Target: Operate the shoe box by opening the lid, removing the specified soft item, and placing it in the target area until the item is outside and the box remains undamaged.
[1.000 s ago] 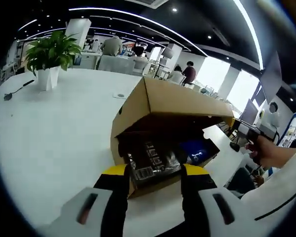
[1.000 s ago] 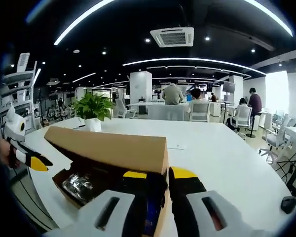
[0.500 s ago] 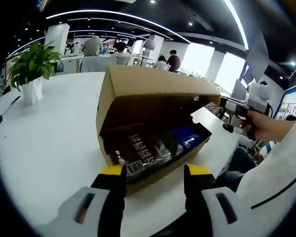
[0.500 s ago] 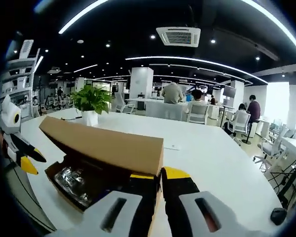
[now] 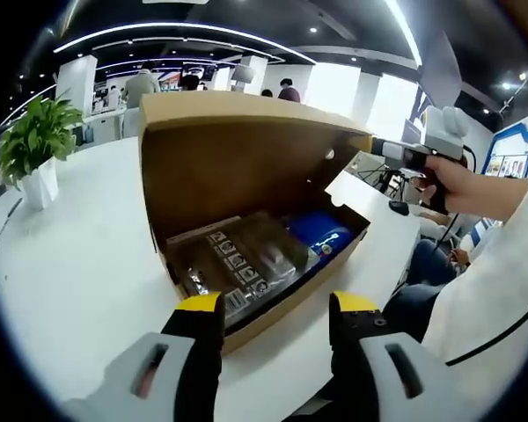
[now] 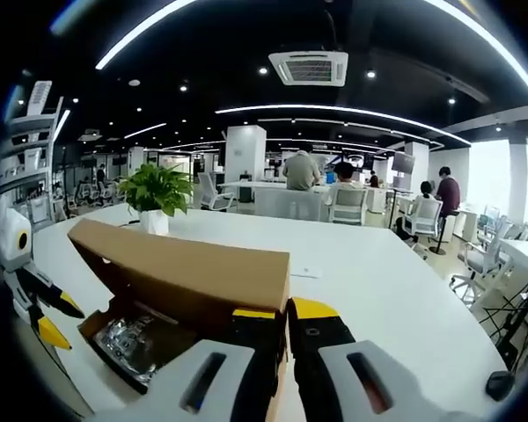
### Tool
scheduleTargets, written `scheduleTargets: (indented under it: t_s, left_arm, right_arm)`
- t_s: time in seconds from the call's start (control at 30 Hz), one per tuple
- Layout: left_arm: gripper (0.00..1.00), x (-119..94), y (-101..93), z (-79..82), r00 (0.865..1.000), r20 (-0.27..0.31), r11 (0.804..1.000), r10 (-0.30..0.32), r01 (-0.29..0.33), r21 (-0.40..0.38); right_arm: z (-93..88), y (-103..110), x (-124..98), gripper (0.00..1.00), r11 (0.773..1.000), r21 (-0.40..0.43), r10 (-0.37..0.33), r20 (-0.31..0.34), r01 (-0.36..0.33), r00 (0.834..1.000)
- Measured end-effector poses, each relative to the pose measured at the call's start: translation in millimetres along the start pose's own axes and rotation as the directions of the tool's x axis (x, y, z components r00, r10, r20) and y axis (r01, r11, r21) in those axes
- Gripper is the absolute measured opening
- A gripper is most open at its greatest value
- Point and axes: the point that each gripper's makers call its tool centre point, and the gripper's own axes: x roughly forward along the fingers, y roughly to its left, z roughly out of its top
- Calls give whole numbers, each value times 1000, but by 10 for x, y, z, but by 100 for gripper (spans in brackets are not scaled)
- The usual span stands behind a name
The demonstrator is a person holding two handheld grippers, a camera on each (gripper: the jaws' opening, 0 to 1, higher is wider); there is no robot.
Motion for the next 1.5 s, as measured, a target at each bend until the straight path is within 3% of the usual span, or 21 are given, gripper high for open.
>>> scheduleTargets:
  t_s: [0.07, 0.1, 0.2, 0.3, 0.43, 0.6, 0.7, 0.73, 0.8, 0.87, 0.9, 0.93, 0.97, 1.0, 1.07, 1.23, 1.37, 1.4, 1.43, 1.47, 1.5]
  left_arm:
    - [48, 17, -23, -12, 1000, -11, 1000, -22, 22, 4]
    - [47, 33, -36, -51, 998, -46, 999, -40, 42, 34]
    - [41, 49, 46, -124, 994, -111, 991, -26, 41, 128]
    - [39, 87, 102, -121, 993, -112, 992, -25, 38, 121]
    - [33, 122, 176, -223, 981, -196, 951, 7, 54, 304]
    - [32, 197, 114, -162, 981, -193, 941, -5, 70, 331]
    - [27, 236, 68, -212, 969, -248, 900, 5, 104, 424]
    - [25, 238, 69, -211, 968, -250, 895, 13, 100, 435]
    - [18, 223, 63, -277, 952, -304, 899, 17, 119, 422]
    - [14, 231, 80, -298, 950, -310, 889, 28, 118, 442]
    - [12, 229, 101, -310, 948, -318, 866, 35, 130, 483]
    - [10, 239, 107, -280, 955, -294, 846, 50, 116, 521]
    - [9, 236, 118, -291, 955, -292, 841, 59, 110, 530]
    - [9, 243, 102, -313, 950, -307, 845, 58, 117, 521]
    - [9, 249, 117, -305, 948, -313, 847, 67, 112, 520]
    - [10, 264, 155, -352, 939, -339, 860, 55, 128, 494]
    - [9, 276, 155, -390, 931, -363, 821, 41, 175, 543]
    - [9, 286, 159, -413, 926, -375, 790, 36, 203, 578]
    - [8, 292, 152, -421, 924, -382, 738, 23, 242, 630]
    - [7, 290, 154, -420, 923, -385, 727, 27, 246, 641]
    - [7, 281, 151, -441, 916, -400, 747, 31, 245, 618]
  right_arm:
    - [-21, 6, 8, 2, 997, 74, 27, -5, -26, 1000]
    - [-37, 9, 4, 2, 995, 93, 37, -28, -35, 999]
    - [-54, 20, 5, 2, 999, 29, 44, -58, -42, 997]
    - [-66, 12, 27, 2, 997, 59, 45, -78, -40, 996]
    - [-60, 5, 40, 2, 998, 56, 41, -93, -36, 995]
    - [-65, -6, 58, 3, 997, 59, 63, -107, -56, 992]
    - [-72, 0, 77, 4, 992, 91, 97, -130, -86, 987]
    - [-63, -8, 96, 4, 991, 99, 101, -125, -89, 987]
    - [-51, 11, 113, 4, 987, 136, 105, -122, -88, 987]
    - [-45, -7, 109, 3, 995, -38, 82, -144, -89, 986]
    - [-44, 9, 110, 2, 994, -68, 76, -148, -86, 986]
    - [-47, 14, 113, 2, 993, -88, 69, -154, -83, 986]
    - [-48, 28, 125, 2, 994, -74, 73, -151, -85, 986]
    - [-45, 16, 128, 2, 994, -68, 71, -150, -82, 986]
    - [-35, 5, 143, 2, 997, 20, 70, -144, -68, 987]
    - [-45, -13, 187, 2, 998, 26, 57, -164, -54, 985]
    - [-21, -6, 179, 1, 1000, 10, 22, -168, -20, 986]
    - [-18, -14, 191, 1, 1000, -2, 12, -169, -13, 986]
    - [-14, -19, 190, 1, 1000, -5, 11, -167, -12, 986]
    - [-11, -22, 186, 1, 1000, -8, 12, -168, -13, 986]
    - [-8, -30, 186, 0, 1000, -23, 9, -169, -13, 986]
